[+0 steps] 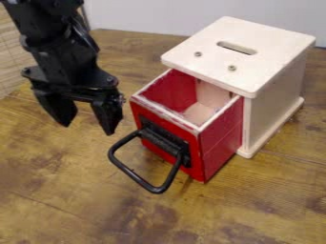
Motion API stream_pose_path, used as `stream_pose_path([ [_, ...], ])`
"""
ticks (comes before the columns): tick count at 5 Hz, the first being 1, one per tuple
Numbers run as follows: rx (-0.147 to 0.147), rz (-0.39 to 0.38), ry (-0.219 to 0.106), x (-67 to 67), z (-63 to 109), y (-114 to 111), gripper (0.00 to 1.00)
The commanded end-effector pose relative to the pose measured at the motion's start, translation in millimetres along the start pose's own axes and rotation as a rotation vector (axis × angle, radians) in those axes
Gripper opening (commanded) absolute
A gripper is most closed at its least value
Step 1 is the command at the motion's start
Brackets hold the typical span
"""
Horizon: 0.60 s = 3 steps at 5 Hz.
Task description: Open the drawer
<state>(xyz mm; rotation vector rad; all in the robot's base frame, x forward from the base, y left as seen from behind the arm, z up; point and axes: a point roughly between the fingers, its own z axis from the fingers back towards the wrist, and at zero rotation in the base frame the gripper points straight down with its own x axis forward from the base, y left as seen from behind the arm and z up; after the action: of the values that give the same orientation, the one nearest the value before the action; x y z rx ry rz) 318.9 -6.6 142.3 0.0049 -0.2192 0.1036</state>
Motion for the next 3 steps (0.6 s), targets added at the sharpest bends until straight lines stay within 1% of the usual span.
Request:
stream_pose_path([
  [1, -0.012, 0.021, -0.079, 7.3, 28.0, -7, 1.0],
  [2, -0.016, 0.017, -0.12, 13.4, 37.5, 5, 1.0],
  [3, -0.022, 0.0, -0.133, 21.3, 40.7, 19, 1.0],
])
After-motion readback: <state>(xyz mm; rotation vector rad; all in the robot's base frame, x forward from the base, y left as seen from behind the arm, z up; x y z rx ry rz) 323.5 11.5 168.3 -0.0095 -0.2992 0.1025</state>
